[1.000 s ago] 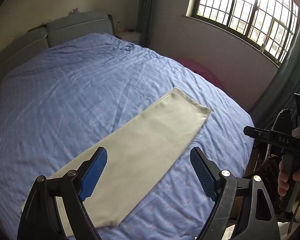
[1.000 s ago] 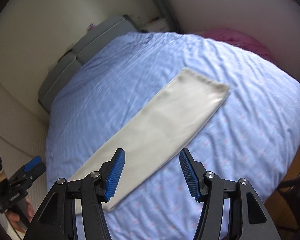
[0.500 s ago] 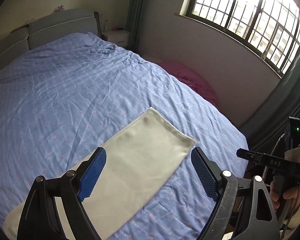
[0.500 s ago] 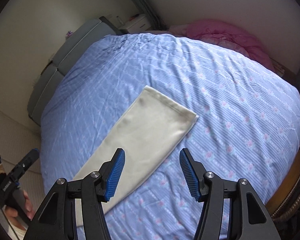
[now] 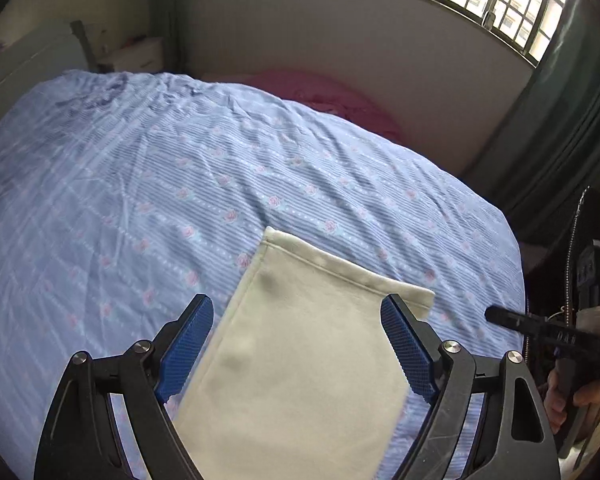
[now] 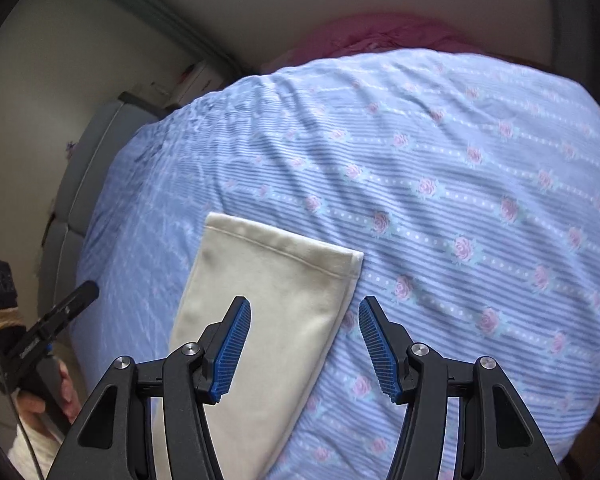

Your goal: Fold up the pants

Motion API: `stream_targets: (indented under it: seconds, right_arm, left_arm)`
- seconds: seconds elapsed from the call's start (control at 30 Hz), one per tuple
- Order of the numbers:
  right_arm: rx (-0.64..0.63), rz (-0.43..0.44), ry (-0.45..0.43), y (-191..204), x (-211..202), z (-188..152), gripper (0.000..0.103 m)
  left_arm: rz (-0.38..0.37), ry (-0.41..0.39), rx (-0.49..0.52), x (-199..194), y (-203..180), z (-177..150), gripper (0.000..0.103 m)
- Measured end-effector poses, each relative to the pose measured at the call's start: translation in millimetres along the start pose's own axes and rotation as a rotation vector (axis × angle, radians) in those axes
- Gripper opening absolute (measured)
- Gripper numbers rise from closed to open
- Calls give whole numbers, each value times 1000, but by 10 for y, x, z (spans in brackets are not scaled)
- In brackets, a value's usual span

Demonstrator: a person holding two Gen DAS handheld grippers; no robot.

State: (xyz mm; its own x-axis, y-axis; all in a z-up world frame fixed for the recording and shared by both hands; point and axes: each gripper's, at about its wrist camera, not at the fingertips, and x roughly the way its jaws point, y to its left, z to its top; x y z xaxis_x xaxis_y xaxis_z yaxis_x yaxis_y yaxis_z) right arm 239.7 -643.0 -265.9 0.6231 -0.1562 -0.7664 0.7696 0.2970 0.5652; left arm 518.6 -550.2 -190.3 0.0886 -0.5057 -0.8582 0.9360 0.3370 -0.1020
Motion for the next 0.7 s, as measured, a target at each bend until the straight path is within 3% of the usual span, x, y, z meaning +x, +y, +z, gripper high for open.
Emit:
stream_targets:
  seconds: [0.13,0.43,0.6,0.7]
  right_arm:
    - [71,-46,-27,-56,256,4,58]
    - [146,-77,-36,-196,651,119,58]
    - [95,-90,-23,-162,775,131,58]
    - [90,-91,-7,-192,854,114,57]
  left_arm:
    - [-61,24,-9,426,139,217,80]
    - [-87,158,44,1267,368,467,59]
    - [-84,219,78,1550,441,448,43]
    - [-89,225,80,1640,471,461,42]
